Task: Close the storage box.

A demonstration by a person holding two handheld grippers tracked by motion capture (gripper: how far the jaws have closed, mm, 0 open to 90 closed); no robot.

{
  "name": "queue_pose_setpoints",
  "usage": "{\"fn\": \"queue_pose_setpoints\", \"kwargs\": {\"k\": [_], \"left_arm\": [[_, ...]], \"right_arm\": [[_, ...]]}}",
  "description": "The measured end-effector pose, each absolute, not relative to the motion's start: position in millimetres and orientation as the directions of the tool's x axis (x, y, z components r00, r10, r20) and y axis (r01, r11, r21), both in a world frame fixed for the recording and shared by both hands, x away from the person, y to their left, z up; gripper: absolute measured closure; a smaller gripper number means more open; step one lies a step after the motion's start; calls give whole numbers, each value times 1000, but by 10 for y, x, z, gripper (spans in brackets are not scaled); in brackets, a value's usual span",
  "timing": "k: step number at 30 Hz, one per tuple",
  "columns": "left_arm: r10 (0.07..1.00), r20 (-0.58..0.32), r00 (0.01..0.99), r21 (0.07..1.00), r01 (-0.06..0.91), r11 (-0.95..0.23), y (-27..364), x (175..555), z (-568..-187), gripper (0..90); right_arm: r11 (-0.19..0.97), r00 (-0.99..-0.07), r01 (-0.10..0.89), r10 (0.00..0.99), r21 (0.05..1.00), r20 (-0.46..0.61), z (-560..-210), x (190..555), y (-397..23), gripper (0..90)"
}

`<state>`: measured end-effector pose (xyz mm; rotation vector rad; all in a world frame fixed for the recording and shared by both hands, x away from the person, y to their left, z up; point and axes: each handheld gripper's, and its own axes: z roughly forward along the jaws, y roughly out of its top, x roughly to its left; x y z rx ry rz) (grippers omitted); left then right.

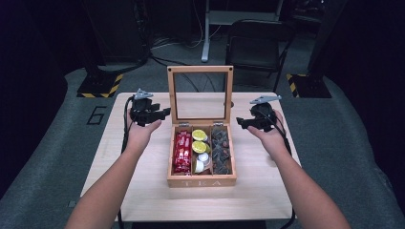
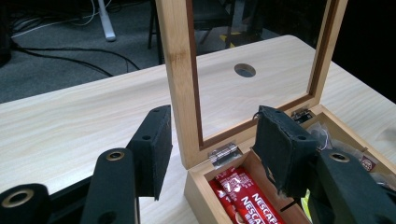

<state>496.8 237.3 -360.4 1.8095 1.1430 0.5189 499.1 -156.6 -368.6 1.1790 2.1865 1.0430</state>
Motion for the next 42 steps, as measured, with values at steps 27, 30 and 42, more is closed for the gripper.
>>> {"fn": "queue_pose_setpoints", "kwargs": {"k": [27, 30, 42], "left_arm": [[864, -114, 490, 856, 489, -165, 2363, 4963, -3607, 462], [864, -109, 492, 856, 489, -171, 2379, 4962, -3602, 462], [858, -107, 502, 857, 484, -176, 2344, 4945, -3585, 462]], "right_arm": [[308, -512, 539, 859, 784, 14, -3648, 5400, -1246, 305], [334, -526, 522, 850, 784, -12, -3664, 5446, -1255, 305], [314, -510, 539, 860, 781, 6, -3627, 5586, -1164, 300]]}}
